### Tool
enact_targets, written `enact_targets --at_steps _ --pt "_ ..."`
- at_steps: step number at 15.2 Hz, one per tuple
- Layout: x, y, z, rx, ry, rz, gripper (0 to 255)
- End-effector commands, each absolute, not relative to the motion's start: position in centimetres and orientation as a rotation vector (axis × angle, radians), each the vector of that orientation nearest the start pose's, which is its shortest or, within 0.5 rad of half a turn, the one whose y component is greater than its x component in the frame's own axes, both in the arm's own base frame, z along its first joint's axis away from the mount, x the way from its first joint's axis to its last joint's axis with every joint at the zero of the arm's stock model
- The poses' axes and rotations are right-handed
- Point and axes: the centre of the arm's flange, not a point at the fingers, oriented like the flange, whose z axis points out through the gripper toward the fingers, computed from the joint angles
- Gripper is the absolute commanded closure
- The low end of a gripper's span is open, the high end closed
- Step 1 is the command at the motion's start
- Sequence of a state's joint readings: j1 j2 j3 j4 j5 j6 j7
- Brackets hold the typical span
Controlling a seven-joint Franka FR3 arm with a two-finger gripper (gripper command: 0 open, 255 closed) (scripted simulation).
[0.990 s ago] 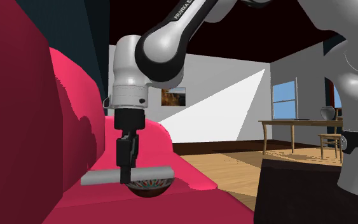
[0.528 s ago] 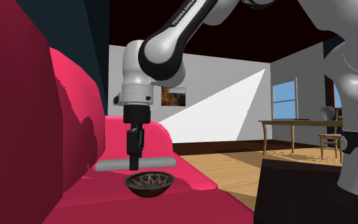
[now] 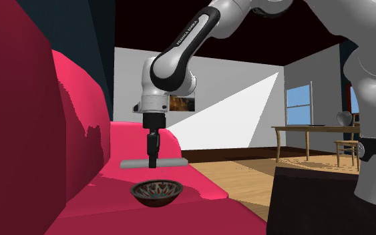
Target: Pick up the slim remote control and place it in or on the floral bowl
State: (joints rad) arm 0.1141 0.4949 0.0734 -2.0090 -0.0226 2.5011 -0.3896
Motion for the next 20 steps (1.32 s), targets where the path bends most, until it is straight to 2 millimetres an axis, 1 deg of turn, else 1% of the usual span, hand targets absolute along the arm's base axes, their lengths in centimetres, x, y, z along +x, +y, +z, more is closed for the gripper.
enact_targets --at_steps 1,13,14,20 --pt "60.2 9.1 20.5 -2.986 -0.904 -0.002 255" --pt "60.2 9.1 14.2 -2.986 -0.904 -0.002 255" --pt "60.2 9.1 13.4 -2.986 -0.904 -0.002 255" --pt "60.2 9.1 13.4 -2.986 -0.904 -0.002 255"
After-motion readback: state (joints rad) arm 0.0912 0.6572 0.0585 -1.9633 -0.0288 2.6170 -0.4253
